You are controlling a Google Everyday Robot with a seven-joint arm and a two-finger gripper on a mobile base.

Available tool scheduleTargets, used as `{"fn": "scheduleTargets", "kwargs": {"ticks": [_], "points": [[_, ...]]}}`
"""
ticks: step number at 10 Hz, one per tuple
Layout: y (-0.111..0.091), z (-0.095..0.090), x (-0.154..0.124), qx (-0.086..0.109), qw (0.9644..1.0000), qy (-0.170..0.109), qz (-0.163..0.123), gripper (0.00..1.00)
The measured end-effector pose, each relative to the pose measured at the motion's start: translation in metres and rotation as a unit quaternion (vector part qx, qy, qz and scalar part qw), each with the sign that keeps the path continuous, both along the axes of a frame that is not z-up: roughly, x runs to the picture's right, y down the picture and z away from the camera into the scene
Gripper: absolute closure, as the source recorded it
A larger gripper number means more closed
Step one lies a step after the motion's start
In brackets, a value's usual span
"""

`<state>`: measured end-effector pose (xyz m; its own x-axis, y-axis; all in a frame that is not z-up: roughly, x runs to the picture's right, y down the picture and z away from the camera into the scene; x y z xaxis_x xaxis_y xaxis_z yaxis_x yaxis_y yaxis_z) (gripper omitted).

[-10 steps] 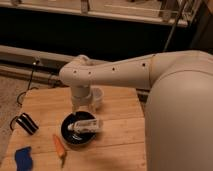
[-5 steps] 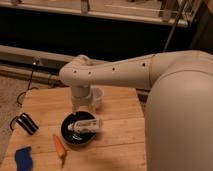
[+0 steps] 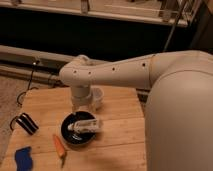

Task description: Knock the eraser over

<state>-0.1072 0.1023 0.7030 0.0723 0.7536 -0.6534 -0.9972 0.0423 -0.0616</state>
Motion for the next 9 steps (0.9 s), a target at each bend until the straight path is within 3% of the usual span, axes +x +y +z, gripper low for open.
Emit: {"fn": "scheduleTargets", "kwargs": {"ticks": [8, 9], "points": [[-0.0020, 0.0006, -0.0029, 0.001, 1.0000, -0.005, 0.002, 0.35], [-0.0074, -0.0010, -0.0072, 0.007, 0.9999, -0.013, -0.004, 0.40]]}}
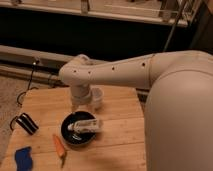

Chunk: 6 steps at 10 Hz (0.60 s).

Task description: Knock the eraser over

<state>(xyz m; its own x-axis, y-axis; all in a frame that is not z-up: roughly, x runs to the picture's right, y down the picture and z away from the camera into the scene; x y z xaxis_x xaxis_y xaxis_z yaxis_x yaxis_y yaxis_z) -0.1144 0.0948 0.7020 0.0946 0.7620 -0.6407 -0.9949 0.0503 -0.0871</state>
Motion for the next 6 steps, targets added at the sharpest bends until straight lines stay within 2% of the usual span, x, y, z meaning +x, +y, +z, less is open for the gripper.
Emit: {"fn": "scheduleTargets", "kwargs": {"ticks": [3, 5, 6], "points": [[-0.034, -0.021, -0.032, 0.036, 0.9984, -0.030, -0.031, 0.67], [-0.066, -0.036, -0.059, 0.057, 0.9960, -0.041, -0.056, 0.89], [-0.078, -0.040, -0.073, 0.068, 0.9944, -0.048, -0.065, 0.96]]}}
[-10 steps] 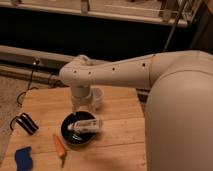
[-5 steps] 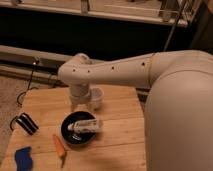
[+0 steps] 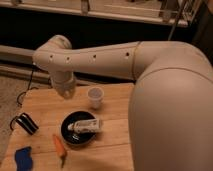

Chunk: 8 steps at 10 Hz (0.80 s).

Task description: Knock the eraser over

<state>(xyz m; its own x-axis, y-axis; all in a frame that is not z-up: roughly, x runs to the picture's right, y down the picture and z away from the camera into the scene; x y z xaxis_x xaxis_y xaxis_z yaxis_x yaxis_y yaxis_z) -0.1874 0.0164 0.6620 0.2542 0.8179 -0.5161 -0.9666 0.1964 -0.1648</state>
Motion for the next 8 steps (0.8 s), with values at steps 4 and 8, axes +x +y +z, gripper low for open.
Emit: {"fn": "scheduleTargets", "kwargs": {"ticks": [4, 8], "points": [[-0.034, -0.022, -0.096, 0.024, 0.9974, -0.048, -0.048, 1.00], [-0.023, -0.032, -0.194, 0.012, 0.9895, -0.121, -0.079, 1.00]]}}
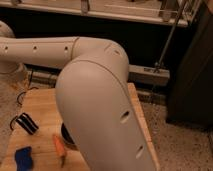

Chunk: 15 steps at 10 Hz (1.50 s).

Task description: Knock the eraser over

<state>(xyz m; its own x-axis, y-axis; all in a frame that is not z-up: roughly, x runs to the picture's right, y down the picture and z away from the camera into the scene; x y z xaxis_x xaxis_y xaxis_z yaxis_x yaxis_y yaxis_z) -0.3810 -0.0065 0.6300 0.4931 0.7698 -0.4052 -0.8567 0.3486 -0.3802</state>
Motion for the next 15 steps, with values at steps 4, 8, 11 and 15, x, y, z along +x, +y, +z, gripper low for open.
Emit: {"fn": "scheduleTargets", "kwargs": {"ticks": [4, 8, 11, 15], "points": [[0.038, 0.009, -0.060, -0.033, 0.9975, -0.061, -0.017, 1.00], [0.111, 0.025, -0.106, -0.059, 0.9913, -0.076, -0.090, 1.00], [0.156, 0.046, -0.109, -0.095, 0.9854, -0.063, -0.126, 1.00], [0.186, 0.108, -0.062, -0.131, 0.9815, 0.021, -0.138, 1.00]]}}
